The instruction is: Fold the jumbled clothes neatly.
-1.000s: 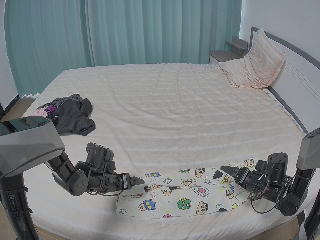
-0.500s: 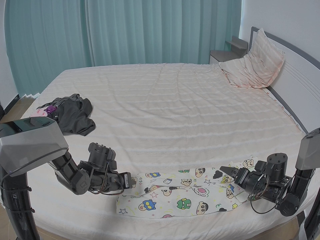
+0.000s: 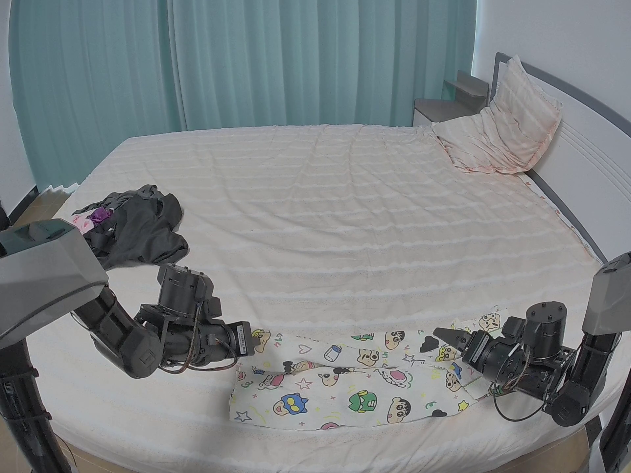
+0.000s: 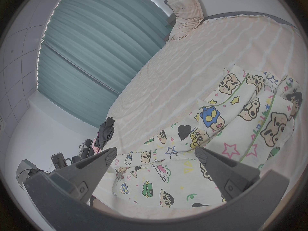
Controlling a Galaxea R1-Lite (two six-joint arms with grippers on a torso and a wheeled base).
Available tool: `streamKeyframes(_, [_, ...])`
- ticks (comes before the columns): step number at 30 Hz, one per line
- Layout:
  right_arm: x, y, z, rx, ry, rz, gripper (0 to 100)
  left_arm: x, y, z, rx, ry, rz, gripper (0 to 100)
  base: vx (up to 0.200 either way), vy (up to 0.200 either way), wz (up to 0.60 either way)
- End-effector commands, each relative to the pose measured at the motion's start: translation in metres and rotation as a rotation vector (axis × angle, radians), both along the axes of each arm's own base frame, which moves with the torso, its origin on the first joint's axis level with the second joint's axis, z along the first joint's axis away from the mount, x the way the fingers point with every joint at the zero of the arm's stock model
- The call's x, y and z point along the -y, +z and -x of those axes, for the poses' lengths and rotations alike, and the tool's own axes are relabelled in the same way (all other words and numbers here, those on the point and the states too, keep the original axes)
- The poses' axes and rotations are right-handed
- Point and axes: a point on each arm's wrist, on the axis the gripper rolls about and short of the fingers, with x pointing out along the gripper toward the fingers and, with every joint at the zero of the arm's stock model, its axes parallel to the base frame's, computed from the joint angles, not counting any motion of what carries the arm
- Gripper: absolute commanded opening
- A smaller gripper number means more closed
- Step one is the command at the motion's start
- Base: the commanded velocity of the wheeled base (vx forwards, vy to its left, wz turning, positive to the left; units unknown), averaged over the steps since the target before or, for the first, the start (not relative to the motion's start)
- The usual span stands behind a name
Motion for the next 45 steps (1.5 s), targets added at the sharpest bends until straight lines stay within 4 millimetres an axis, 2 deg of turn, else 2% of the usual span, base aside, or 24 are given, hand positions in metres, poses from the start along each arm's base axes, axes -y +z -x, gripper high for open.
streamKeyframes(1, [0.000,0.000,0.000,-0.001,-0.001,0.000,100,0.000,0.015,0.003,0.055,-0.008,0.023,0,0.000,0.000,0.00])
streamKeyframes(3, [0.000,0.000,0.000,-0.002,0.000,0.000,100,0.000,0.014,0.007,0.079,-0.015,0.029,0,0.000,0.000,0.00])
streamKeyframes(9, [0.000,-0.001,0.000,-0.003,0.000,0.000,100,-0.010,-0.004,0.036,0.168,-0.147,-0.011,0,0.000,0.000,0.00])
streamKeyframes(15, [0.000,-0.001,0.000,-0.005,0.002,0.000,100,-0.018,-0.012,0.055,0.168,-0.232,-0.026,0,0.000,0.000,0.00])
streamKeyframes(25, [0.000,-0.001,0.000,-0.008,0.002,0.002,100,-0.026,-0.031,0.061,0.173,-0.328,-0.156,0,0.000,0.000,0.00])
streamKeyframes(32, [0.002,-0.003,0.000,-0.012,-0.008,0.006,100,-0.024,-0.047,0.054,0.159,-0.336,-0.214,0,0.000,0.000,0.00])
streamKeyframes(34, [0.009,0.000,-0.003,0.006,-0.031,0.012,100,-0.023,-0.047,0.051,0.162,-0.331,-0.210,0,0.000,0.000,0.00])
streamKeyframes(36, [0.025,0.005,-0.009,0.037,-0.076,0.054,100,-0.022,-0.047,0.050,0.165,-0.328,-0.207,0,0.000,0.000,0.00])
streamKeyframes(43, [0.083,0.000,-0.034,0.053,-0.218,0.236,100,-0.023,-0.046,0.049,0.160,-0.313,-0.197,0,0.000,0.000,0.00])
streamKeyframes(45, [0.090,0.000,-0.039,0.048,-0.232,0.252,100,-0.023,-0.046,0.049,0.159,-0.311,-0.196,0,0.000,0.000,0.00])
